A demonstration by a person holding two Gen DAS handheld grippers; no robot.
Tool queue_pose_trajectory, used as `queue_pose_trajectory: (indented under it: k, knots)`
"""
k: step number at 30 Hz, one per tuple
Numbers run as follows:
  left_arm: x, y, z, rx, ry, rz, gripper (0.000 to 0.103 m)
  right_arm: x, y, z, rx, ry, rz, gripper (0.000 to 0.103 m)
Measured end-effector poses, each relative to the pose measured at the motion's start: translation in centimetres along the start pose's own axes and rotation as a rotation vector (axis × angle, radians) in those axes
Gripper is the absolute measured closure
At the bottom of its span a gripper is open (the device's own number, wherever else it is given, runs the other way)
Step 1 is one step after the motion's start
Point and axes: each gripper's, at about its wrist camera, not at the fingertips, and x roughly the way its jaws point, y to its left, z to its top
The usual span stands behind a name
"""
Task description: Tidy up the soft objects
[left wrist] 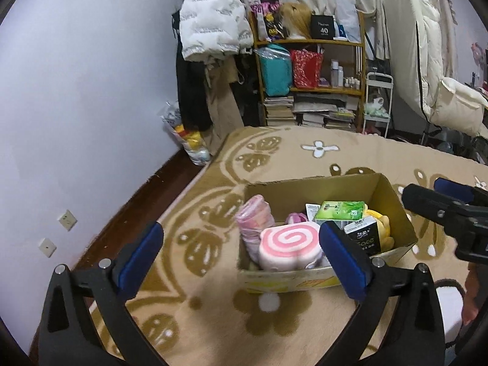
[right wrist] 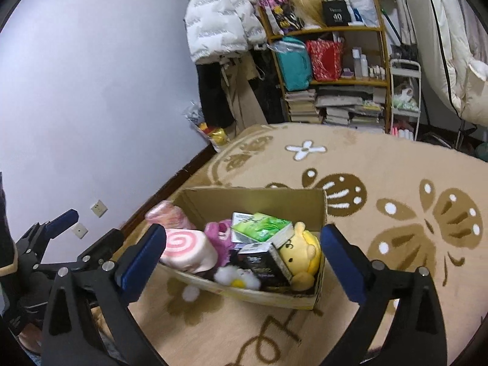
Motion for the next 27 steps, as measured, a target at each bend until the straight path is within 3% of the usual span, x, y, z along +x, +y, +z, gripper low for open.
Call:
queue_pose_trajectory:
  k: [11, 19, 27]
  knots:
    - [-7.8, 2.3, 0.0, 0.006, -0.111, 0.046, 0.002, -7.7, 2.1, 0.9, -0.019, -0.127, -0.009, 0.0]
    - [-11.8, 3.3, -0.7, -0.005, -0.197, 0.088, 0.002, -10.7, 2.9, -0.6, -0.053, -0.156, 0.001, 0.0]
    - [-13.3, 3.0, -2.5, -0.018, -0.217, 0.055, 0.002, -12.5, 3.2, -2.8, -0.056, -0.208, 0.019, 0.0]
